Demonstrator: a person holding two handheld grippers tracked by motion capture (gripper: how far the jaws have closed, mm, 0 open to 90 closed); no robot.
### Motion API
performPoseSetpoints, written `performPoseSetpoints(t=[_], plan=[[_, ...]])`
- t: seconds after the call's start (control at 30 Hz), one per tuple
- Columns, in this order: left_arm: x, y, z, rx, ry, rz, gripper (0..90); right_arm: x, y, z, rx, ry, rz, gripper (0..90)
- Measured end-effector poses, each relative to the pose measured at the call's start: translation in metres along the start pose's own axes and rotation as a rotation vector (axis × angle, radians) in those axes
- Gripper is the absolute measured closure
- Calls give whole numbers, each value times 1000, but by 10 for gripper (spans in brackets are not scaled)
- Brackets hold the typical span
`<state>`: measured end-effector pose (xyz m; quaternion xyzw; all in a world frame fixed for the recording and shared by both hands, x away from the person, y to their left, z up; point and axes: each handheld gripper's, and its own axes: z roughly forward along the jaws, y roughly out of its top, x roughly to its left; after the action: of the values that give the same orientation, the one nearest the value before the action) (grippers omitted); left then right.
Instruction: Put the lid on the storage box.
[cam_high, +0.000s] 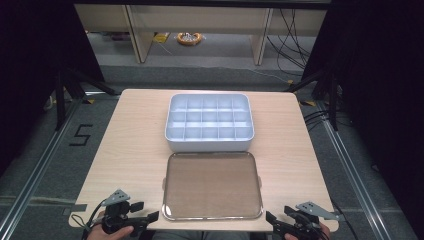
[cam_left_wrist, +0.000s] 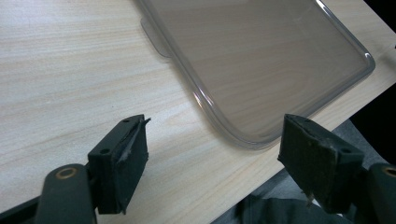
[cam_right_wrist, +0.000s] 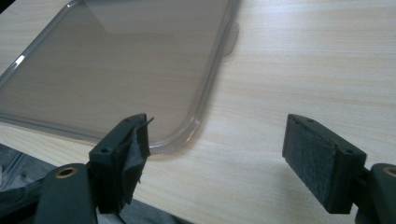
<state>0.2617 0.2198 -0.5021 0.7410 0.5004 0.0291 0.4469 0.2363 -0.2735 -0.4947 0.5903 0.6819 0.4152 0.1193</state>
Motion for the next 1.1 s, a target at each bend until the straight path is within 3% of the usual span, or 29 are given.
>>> performPoseSetpoints(t=[0.1,0.13,0.27,0.3,0.33,0.37,0.43,0.47,0.5,0.53,0.7,0.77,0.83,0.87,0.9,0.97,1.0,1.07,1.1], plan=[[0,0,0,-1,-5,-8,224,0,0,-1,3,21,3,239],[0,0,0,-1,-12,-11,223,-3,0,0,7,32,-17,236],[-1,0,0,-4,-26,-17,222,-6,1,0,19,22,-37,229],[-1,0,0,-6,-26,-20,223,-2,1,0,27,31,14,224],[-2,0,1,-2,-33,-28,222,-1,1,0,23,36,19,224],[-2,0,1,-2,-33,-28,219,-4,1,0,13,32,-18,224],[-2,0,1,13,-32,-23,214,-4,2,0,11,33,-22,224],[-4,0,2,7,-29,-28,217,-5,1,3,-9,56,-28,225],[-5,0,3,13,-31,-20,221,-1,1,0,24,54,25,227],[-6,0,3,17,-33,-15,225,-4,2,5,7,64,-19,229],[-8,0,7,25,-30,-10,232,-2,3,9,-3,75,-9,235],[-9,1,9,19,-26,-18,236,1,4,10,6,100,-11,238],[-10,1,11,22,-21,-15,237,1,4,11,-1,83,-14,238],[-10,2,11,29,-23,-12,238,5,4,10,20,72,14,239],[-11,2,12,29,-20,-17,238,3,4,11,15,73,-13,240],[-11,3,14,32,-22,-16,239,3,5,14,7,79,-7,252],[-11,3,15,28,-30,-17,239,6,5,13,10,93,18,256],[-9,5,17,30,-25,-31,240,5,6,16,4,90,-6,260],[-9,5,18,24,-28,-41,240,7,6,18,0,97,15,263]])
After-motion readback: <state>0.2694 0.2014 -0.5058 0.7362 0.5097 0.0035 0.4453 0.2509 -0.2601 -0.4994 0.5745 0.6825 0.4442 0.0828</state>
